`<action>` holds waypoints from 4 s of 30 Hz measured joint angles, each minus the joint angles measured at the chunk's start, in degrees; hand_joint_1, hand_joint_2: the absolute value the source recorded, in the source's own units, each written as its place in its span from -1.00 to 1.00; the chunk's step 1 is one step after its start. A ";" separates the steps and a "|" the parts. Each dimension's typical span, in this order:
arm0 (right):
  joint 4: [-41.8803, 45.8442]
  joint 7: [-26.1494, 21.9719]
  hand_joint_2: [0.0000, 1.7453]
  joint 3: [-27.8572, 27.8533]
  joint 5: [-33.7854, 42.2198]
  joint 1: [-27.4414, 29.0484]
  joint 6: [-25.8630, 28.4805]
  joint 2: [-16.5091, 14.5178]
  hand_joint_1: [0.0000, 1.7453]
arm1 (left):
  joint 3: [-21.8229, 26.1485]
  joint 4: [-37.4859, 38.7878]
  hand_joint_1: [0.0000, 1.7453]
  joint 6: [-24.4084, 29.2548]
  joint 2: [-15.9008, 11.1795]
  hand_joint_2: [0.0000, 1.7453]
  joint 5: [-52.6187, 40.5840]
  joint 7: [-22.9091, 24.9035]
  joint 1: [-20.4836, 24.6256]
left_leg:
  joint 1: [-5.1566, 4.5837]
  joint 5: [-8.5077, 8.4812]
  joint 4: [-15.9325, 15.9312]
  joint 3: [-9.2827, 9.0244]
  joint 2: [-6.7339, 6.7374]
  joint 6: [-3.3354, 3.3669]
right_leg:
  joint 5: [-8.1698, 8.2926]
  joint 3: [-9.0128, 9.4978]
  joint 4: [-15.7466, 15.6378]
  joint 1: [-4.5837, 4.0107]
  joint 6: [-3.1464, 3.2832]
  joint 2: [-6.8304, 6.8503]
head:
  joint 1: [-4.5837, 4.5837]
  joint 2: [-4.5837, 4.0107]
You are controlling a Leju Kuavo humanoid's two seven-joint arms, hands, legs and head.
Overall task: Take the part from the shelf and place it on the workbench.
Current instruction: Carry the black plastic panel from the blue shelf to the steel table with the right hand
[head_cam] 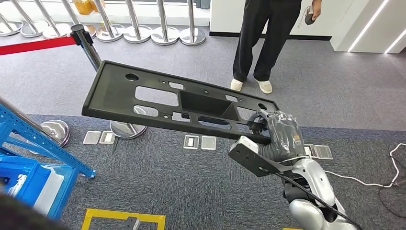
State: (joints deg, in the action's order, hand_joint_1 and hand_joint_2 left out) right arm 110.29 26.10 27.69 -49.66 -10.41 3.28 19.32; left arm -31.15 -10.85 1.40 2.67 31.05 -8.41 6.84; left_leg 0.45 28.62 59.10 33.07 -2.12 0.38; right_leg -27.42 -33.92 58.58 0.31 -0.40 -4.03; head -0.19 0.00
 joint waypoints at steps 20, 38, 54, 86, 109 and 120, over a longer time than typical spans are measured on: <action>0.00 -0.01 1.00 -0.02 0.07 -0.32 0.02 -0.02 1.00 | 0.00 -0.01 -1.00 0.18 -0.09 1.00 -0.04 -0.08 0.57 | 0.20 5.30 7.55 2.27 3.16 -1.23 | 0.41 0.64 -1.06 0.08 1.09 4.05 | -1.46 0.00; -0.08 -0.08 1.00 -0.08 0.10 -0.59 0.01 -0.10 1.00 | 0.02 -0.01 -1.00 -0.05 -0.15 1.00 0.07 -0.30 0.68 | 0.13 -0.72 -1.14 -0.26 2.21 1.35 | -5.77 -5.07 11.26 0.52 -1.43 2.62 | -1.15 -0.01; -0.27 -0.21 1.00 -0.10 0.09 -0.61 -0.05 -0.22 1.00 | 0.00 -0.01 -1.00 -0.02 -0.13 1.00 0.22 -0.25 0.35 | 0.28 7.80 15.26 6.18 2.63 -1.21 | 0.25 0.58 -0.79 -0.07 1.36 3.25 | -0.49 0.00; -0.63 -0.94 1.00 -0.09 0.26 -1.22 -0.17 -0.62 1.00 | 0.00 -0.01 -1.00 0.26 -0.13 1.00 0.52 -0.66 0.02 | 0.39 6.33 15.17 6.61 2.54 -1.15 | 0.14 0.72 -0.60 0.02 1.00 2.47 | 0.58 0.00; -0.65 -0.96 1.00 -0.10 0.07 -1.60 -0.17 -0.85 1.00 | 0.01 -0.01 -1.00 0.68 -0.19 1.00 0.07 -0.68 0.73 | 0.09 0.29 -0.48 -0.90 4.97 -0.69 | 0.22 0.01 -0.18 0.31 -0.54 5.34 | 0.36 0.00; -0.66 -0.98 1.00 -0.10 -0.10 -1.41 -0.22 -1.11 1.00 | 0.00 -0.01 -1.00 0.20 -0.24 1.00 -0.37 -0.73 0.70 | 0.31 0.14 2.98 1.16 0.63 -0.54 | 0.17 0.72 -0.32 -0.01 0.68 1.29 | 1.09 0.00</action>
State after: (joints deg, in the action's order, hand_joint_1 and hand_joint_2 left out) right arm 109.63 25.11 27.58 -49.76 -11.82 3.06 18.21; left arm -31.15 -10.86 1.60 2.43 30.69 -9.14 7.54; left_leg 0.75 28.76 62.08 34.24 -1.49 -0.16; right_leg -27.25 -33.20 58.25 0.29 0.29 -2.74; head 0.90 0.00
